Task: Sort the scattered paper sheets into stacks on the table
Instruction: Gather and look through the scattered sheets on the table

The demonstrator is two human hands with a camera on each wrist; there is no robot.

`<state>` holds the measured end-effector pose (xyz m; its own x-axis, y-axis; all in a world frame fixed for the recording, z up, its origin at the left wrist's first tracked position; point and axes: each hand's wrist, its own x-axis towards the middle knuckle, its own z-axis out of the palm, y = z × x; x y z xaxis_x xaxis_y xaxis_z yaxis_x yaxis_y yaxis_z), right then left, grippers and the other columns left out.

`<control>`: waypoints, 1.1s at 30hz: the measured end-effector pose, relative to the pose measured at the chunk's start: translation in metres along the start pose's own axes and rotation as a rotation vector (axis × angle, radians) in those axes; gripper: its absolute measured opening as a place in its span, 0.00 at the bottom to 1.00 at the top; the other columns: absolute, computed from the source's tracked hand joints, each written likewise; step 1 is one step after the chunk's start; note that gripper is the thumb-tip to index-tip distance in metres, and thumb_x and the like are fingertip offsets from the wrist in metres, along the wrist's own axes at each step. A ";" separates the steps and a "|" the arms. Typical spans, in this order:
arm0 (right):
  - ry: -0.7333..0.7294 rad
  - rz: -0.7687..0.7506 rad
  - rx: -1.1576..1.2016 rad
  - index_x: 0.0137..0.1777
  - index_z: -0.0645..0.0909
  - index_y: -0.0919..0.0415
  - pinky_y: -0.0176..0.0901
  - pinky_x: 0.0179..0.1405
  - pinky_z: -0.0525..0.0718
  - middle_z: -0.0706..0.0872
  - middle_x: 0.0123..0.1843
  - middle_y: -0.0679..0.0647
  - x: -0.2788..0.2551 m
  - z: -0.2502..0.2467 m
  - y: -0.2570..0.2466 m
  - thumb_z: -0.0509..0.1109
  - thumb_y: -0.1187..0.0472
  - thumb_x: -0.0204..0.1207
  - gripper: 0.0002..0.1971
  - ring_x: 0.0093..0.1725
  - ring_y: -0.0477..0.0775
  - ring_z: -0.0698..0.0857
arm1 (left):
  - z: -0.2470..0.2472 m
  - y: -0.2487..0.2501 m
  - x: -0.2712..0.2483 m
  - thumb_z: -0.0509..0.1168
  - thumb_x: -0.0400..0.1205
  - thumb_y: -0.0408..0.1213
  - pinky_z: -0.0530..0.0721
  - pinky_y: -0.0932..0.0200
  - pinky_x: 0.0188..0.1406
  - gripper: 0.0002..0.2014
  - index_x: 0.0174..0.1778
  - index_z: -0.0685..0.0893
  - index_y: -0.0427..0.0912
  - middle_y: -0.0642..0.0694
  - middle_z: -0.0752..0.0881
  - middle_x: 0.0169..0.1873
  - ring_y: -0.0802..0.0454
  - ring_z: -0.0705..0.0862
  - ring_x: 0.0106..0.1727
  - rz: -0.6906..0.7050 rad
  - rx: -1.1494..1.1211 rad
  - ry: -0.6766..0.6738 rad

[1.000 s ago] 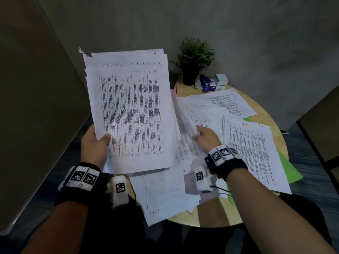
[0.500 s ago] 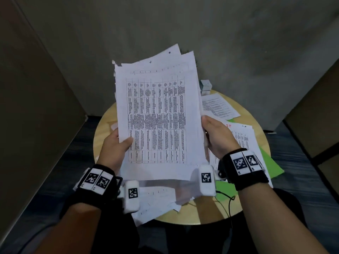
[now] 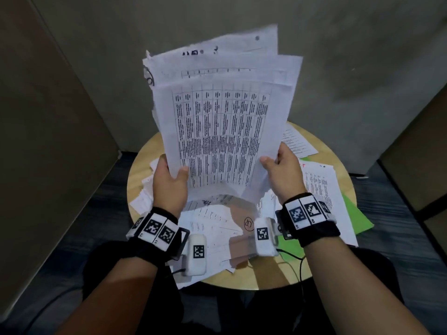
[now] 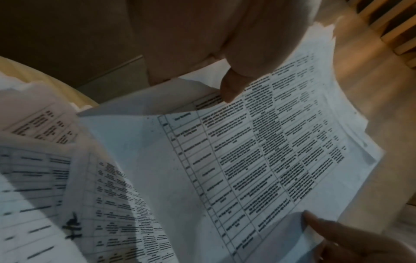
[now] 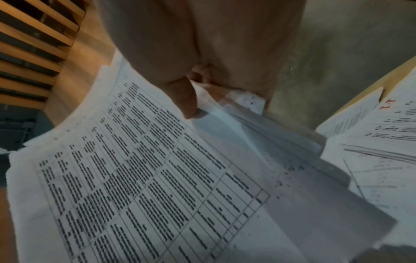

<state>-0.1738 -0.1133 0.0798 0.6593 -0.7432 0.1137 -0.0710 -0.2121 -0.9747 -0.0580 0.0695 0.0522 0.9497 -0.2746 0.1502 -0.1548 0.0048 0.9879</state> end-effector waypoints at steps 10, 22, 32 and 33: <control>0.012 0.120 -0.057 0.64 0.73 0.60 0.50 0.58 0.81 0.84 0.58 0.52 -0.016 0.016 0.031 0.64 0.66 0.81 0.13 0.58 0.54 0.83 | 0.008 -0.022 -0.013 0.55 0.88 0.30 0.73 0.53 0.70 0.17 0.70 0.66 0.52 0.62 0.78 0.56 0.65 0.79 0.56 -0.091 -0.030 -0.059; -0.024 0.165 -0.103 0.63 0.69 0.58 0.39 0.36 0.79 0.82 0.48 0.50 -0.017 0.014 0.042 0.65 0.69 0.78 0.16 0.43 0.46 0.81 | 0.016 -0.028 -0.007 0.53 0.88 0.30 0.74 0.57 0.55 0.12 0.63 0.65 0.51 0.56 0.79 0.53 0.56 0.79 0.52 -0.118 0.023 -0.025; 0.059 0.183 -0.269 0.55 0.71 0.60 0.38 0.31 0.72 0.78 0.38 0.47 -0.007 -0.031 0.050 0.60 0.69 0.79 0.07 0.35 0.46 0.77 | 0.053 -0.030 -0.010 0.54 0.88 0.29 0.73 0.61 0.60 0.17 0.73 0.67 0.39 0.48 0.77 0.64 0.48 0.77 0.64 -0.152 0.314 -0.123; 0.096 0.199 -0.274 0.54 0.71 0.60 0.38 0.29 0.70 0.78 0.38 0.47 -0.004 -0.044 0.051 0.60 0.69 0.79 0.07 0.35 0.46 0.76 | 0.064 -0.028 -0.009 0.55 0.87 0.27 0.77 0.59 0.59 0.16 0.71 0.69 0.39 0.47 0.80 0.61 0.46 0.80 0.63 -0.143 0.300 -0.139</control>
<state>-0.2125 -0.1493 0.0377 0.5403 -0.8403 -0.0429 -0.3974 -0.2099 -0.8933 -0.0800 0.0101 0.0203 0.9249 -0.3799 -0.0157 -0.1156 -0.3202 0.9403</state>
